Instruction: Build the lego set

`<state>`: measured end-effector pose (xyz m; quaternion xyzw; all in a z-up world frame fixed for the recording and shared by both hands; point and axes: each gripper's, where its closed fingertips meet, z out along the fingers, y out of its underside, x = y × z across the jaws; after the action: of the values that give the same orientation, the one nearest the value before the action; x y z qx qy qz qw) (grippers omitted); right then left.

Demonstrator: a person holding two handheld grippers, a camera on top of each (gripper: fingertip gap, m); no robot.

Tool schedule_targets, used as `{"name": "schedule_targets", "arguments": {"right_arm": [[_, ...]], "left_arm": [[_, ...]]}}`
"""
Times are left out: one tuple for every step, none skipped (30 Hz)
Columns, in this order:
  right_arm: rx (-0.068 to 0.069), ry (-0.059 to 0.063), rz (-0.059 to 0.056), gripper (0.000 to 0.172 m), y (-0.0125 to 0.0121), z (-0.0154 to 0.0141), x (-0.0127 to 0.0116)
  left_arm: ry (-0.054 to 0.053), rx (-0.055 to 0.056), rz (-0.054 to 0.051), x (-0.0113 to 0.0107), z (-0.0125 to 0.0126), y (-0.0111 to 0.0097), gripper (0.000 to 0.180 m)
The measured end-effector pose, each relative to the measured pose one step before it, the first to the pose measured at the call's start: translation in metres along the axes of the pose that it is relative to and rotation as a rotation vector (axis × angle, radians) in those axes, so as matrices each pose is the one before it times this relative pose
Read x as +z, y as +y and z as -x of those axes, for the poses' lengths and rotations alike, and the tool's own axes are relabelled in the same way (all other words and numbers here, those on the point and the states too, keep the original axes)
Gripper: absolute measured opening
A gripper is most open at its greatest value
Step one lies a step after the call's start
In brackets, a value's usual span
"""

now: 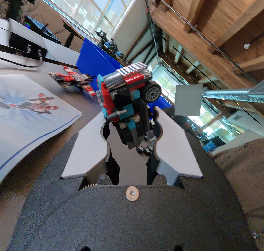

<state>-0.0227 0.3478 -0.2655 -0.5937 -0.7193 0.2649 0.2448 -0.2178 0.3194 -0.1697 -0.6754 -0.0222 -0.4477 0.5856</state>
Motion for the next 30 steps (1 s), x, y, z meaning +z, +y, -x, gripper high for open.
{"name": "schedule_targets", "arguments": {"right_arm": [[0.0039, 0.0037, -0.0002, 0.030, -0.00029, -0.00080, 0.00123], [0.0049, 0.0058, 0.0004, 0.030, -0.00009, -0.00130, 0.00110], [0.0036, 0.0048, 0.0026, 0.029, 0.00061, -0.00110, 0.00125], [0.0015, 0.0011, 0.0047, 0.027, 0.00098, -0.00045, 0.00142], [-0.0011, -0.0018, 0.0059, 0.024, 0.00129, 0.00020, 0.00145], [-0.0030, -0.0031, 0.0030, 0.022, 0.00072, 0.00057, 0.00111], [-0.0022, -0.0037, -0.0017, 0.022, -0.00032, 0.00070, 0.00071], [-0.0002, -0.0025, -0.0048, 0.022, -0.00109, 0.00027, 0.00031], [0.0024, -0.0013, -0.0114, 0.022, -0.00205, -0.00015, 0.00001], [0.0059, -0.0048, -0.0234, 0.022, -0.00415, 0.00022, -0.00029], [0.0106, -0.0085, -0.0394, 0.022, -0.00703, 0.00072, -0.00076], [0.0172, -0.0095, -0.0551, 0.022, -0.01008, 0.00068, -0.00091], [0.0227, -0.0125, -0.0654, 0.022, -0.01222, 0.00136, -0.00066], [0.0209, -0.0178, -0.0709, 0.022, -0.01375, 0.00293, -0.00029], [0.0158, -0.0204, -0.0753, 0.022, -0.01447, 0.00417, 0.00011], [0.0149, -0.0162, -0.0784, 0.022, -0.01476, 0.00419, 0.00063], [0.0162, -0.0160, -0.0749, 0.022, -0.01402, 0.00425, 0.00120], [0.0167, -0.0193, -0.0706, 0.022, -0.01284, 0.00493, 0.00164], [0.0180, -0.0171, -0.0700, 0.022, -0.01181, 0.00441, 0.00178], [0.0230, -0.0166, -0.0674, 0.022, -0.01053, 0.00396, 0.00186], [0.0301, -0.0207, -0.0614, 0.022, -0.00884, 0.00384, 0.00207], [0.0340, -0.0185, -0.0538, 0.022, -0.00703, 0.00297, 0.00222], [0.0355, -0.0153, -0.0444, 0.022, -0.00512, 0.00179, 0.00243], [0.0382, -0.0218, -0.0351, 0.022, -0.00345, 0.00229, 0.00282], [0.0422, -0.0259, -0.0298, 0.022, -0.00230, 0.00234, 0.00305], [0.0451, -0.0196, -0.0301, 0.022, -0.00155, 0.00096, 0.00275], [0.0504, -0.0211, -0.0315, 0.022, -0.00138, 0.00042, 0.00221], [0.0581, -0.0291, -0.0274, 0.022, -0.00066, 0.00092, 0.00160], [0.0569, -0.0233, -0.0227, 0.022, 0.00001, -0.00029, 0.00105], [0.0453, -0.0143, -0.0195, 0.021, 0.00020, -0.00129, 0.00040]], "left_arm": [[0.0224, 0.0063, 0.0197, 0.00320, -0.00493, 0.00447, 0.061], [0.0201, 0.0039, 0.0183, 0.00297, -0.00444, 0.00418, 0.061], [0.0167, 0.0032, 0.0163, 0.00278, -0.00374, 0.00376, 0.061], [0.0122, 0.0048, 0.0148, 0.00246, -0.00312, 0.00331, 0.061], [0.0084, 0.0077, 0.0127, 0.00217, -0.00263, 0.00287, 0.061], [0.0069, 0.0082, 0.0117, 0.00180, -0.00243, 0.00243, 0.061], [0.0067, 0.0065, 0.0115, 0.00162, -0.00205, 0.00236, 0.061], [0.0084, 0.0036, 0.0104, 0.00164, -0.00221, 0.00221, 0.061], [0.0120, -0.0007, 0.0107, 0.00169, -0.00270, 0.00225, 0.061], [0.0167, -0.0044, 0.0118, 0.00223, -0.00339, 0.00278, 0.061], [0.0192, -0.0037, 0.0118, 0.00284, -0.00423, 0.00309, 0.061], [0.0186, 0.0018, 0.0105, 0.00324, -0.00451, 0.00327, 0.061], [0.0208, 0.0047, 0.0119, 0.00383, -0.00530, 0.00353, 0.061], [0.0218, 0.0042, 0.0132, 0.00394, -0.00530, 0.00372, 0.061], [0.0201, 0.0046, 0.0113, 0.00404, -0.00508, 0.00347, 0.061], [0.0178, 0.0053, 0.0103, 0.00371, -0.00475, 0.00331, 0.061], [0.0135, 0.0042, 0.0102, 0.00345, -0.00392, 0.00292, 0.061], [0.0092, 0.0030, 0.0067, 0.00283, -0.00306, 0.00233, 0.061], [0.0064, 0.0008, 0.0039, 0.00240, -0.00239, 0.00170, 0.061], [0.0063, -0.0006, 0.0014, 0.00177, -0.00203, 0.00123, 0.061], [0.0065, -0.0005, 0.0002, 0.00145, -0.00189, 0.00080, 0.061], [0.0048, -0.0002, 0.0013, 0.00118, -0.00137, 0.00088, 0.061], [0.0032, 0.0003, 0.0032, 0.00112, -0.00115, 0.00094, 0.061], [0.0037, 0.0010, 0.0034, 0.00106, -0.00123, 0.00101, 0.061], [0.0075, 0.0014, 0.0035, 0.00128, -0.00179, 0.00096, 0.061], [0.0087, 0.0012, 0.0032, 0.00142, -0.00206, 0.00110, 0.061], [0.0075, 0.0020, 0.0010, 0.00136, -0.00182, 0.00076, 0.061], [0.0055, 0.0027, -0.0019, 0.00126, -0.00169, 0.00033, 0.061], [0.0050, 0.0027, -0.0048, 0.00118, -0.00162, 0.00004, 0.061], [0.0054, 0.0017, -0.0047, 0.00105, -0.00154, 0.00002, 0.061]]}}
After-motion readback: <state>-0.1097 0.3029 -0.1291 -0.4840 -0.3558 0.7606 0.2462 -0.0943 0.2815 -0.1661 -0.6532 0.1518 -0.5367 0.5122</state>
